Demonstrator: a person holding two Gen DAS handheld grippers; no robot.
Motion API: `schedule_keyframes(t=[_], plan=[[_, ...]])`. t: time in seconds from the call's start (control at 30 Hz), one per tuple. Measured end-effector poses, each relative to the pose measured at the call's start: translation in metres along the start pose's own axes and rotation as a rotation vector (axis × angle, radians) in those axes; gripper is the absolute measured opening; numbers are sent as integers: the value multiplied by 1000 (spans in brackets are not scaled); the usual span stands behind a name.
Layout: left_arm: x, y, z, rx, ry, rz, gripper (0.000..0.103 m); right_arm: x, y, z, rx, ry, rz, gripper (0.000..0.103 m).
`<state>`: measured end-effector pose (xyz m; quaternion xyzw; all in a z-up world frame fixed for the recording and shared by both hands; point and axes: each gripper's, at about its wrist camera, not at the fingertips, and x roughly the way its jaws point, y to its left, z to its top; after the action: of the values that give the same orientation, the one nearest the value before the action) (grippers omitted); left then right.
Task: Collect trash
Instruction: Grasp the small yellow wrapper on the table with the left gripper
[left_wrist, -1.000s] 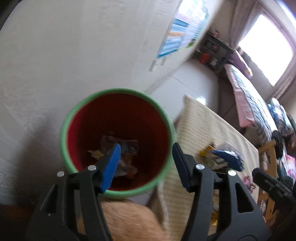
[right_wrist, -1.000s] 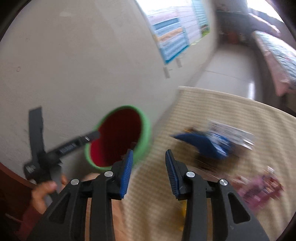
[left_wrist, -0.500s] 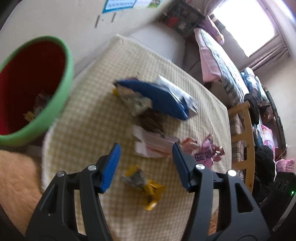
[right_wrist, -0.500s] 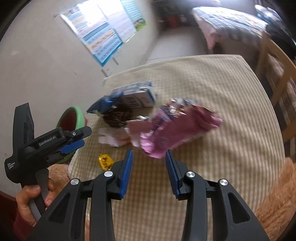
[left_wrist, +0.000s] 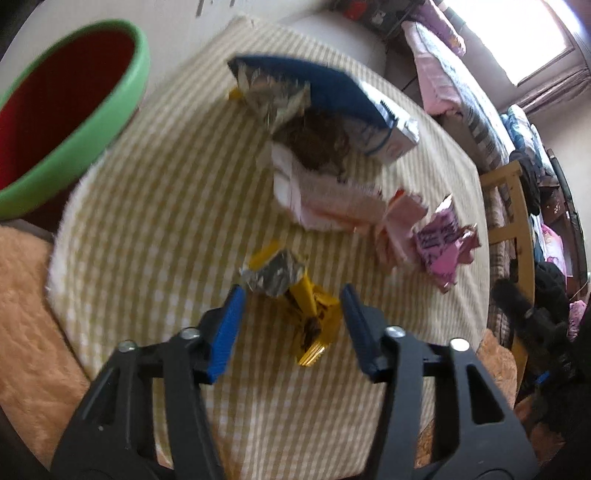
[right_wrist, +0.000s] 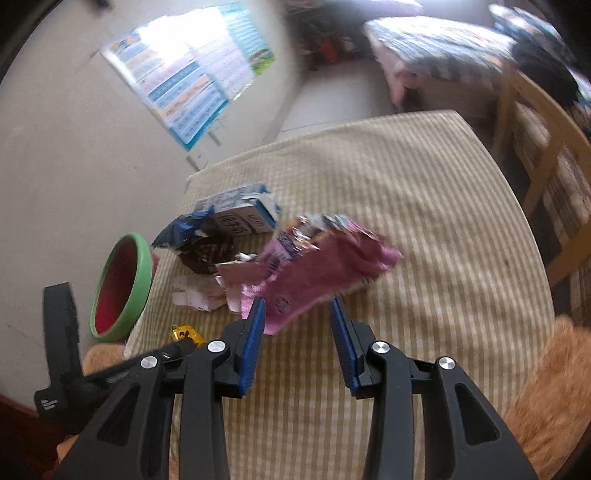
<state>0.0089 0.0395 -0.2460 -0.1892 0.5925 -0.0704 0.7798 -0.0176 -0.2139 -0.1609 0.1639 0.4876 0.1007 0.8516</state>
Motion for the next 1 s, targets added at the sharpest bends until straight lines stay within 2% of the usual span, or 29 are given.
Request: schedule_keyframes(t=[0.07,0.13,0.23,0.33,0.43,0.6,0.73,0.87,1.0], plan=[[5,0,-3,8,27,-15,20,5,14,9,-94,23,-2,37],[5,0,-5,19,32,-19,11,12,27,17,-167,51,16,37],[0,-1,-7,34,26,-26,9,30,49,34,-279,113,65,37],[-6,-4,-7,44,3,-15,9,56,72,51,-399,196,73,37],[-10,-1,-6,42,-7,-3,9,90,92,61,-500,316,94,37],[-12,9,-9,2,-4,-5,10,138,108,61,-604,459,64,37],[-9,18,-10,-26,6,3,12,153,112,51,-637,491,47,36],[-11,23,-10,-45,7,0,26,154,119,31,-662,519,79,34],[-13,19,-14,-26,5,9,33,153,118,18,-635,541,119,33]])
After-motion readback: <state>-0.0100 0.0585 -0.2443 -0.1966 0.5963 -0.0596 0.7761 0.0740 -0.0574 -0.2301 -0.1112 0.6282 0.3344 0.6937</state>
